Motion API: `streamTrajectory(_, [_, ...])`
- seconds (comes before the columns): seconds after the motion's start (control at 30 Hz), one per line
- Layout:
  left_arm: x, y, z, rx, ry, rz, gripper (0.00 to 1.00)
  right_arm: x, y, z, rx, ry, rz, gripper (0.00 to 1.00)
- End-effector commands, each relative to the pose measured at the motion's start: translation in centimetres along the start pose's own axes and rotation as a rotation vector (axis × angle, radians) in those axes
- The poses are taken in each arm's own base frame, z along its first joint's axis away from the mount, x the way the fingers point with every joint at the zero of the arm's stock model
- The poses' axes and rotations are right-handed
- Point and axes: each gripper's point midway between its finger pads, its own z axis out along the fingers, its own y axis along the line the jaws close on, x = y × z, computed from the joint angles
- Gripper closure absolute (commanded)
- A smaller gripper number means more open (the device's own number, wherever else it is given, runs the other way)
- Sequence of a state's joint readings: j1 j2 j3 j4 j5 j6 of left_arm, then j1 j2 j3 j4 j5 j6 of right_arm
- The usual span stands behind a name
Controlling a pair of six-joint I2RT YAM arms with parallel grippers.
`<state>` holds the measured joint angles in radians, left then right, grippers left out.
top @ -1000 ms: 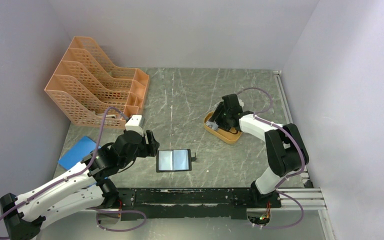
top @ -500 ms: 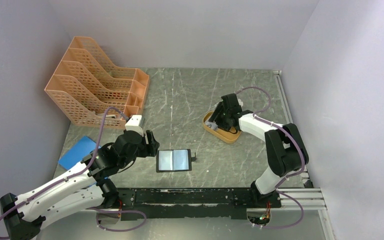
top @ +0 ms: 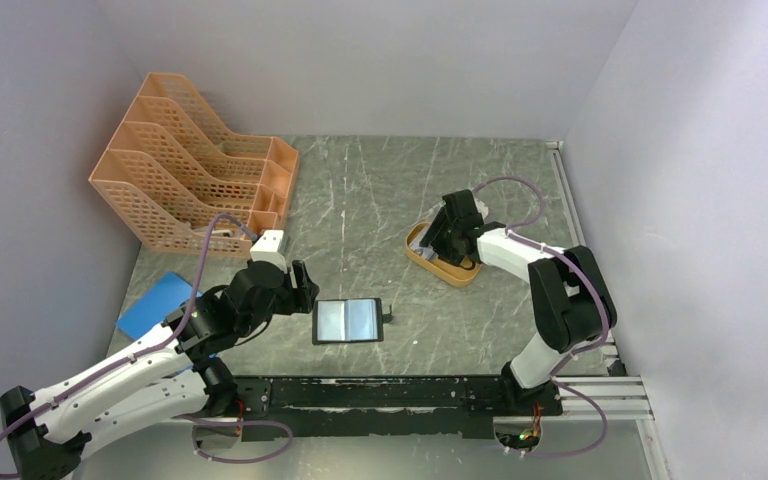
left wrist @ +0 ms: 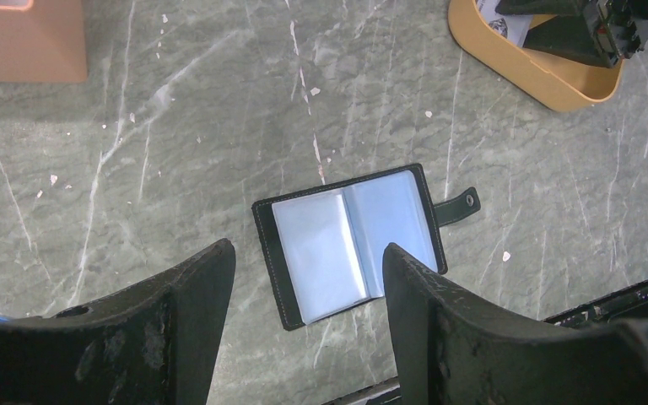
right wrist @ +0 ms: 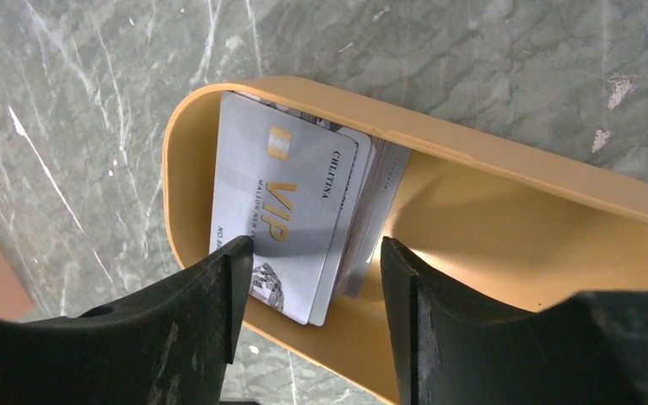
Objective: Put the credit cards into the card holder
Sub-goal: Pick up the credit card from the storage box.
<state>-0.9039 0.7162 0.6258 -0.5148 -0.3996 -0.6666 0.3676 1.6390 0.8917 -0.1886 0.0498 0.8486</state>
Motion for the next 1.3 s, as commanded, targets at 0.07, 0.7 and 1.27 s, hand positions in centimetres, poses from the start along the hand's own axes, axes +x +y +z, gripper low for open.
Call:
streamTrajectory(0.07, [-0.2,0.5,0.0,-0.018,-0.016,-0.003,0.31,0.2,-1.7,0.2,0.046,-0.013,0.005,0.42])
streamTrajectory(0.7, [-0.1,0.5,0.1,-0.023,-0.006,0.003,0.31,-0.1,-1.5,-1.6,-0.086,-0.076,0.068,0.46])
streamTrajectory(1.27, [-0.1,0.5,0.2,-0.027,-0.005,0.004,0.31,-0.5,-1.6,0.5,-0.089,-0.040,0.234,0.41])
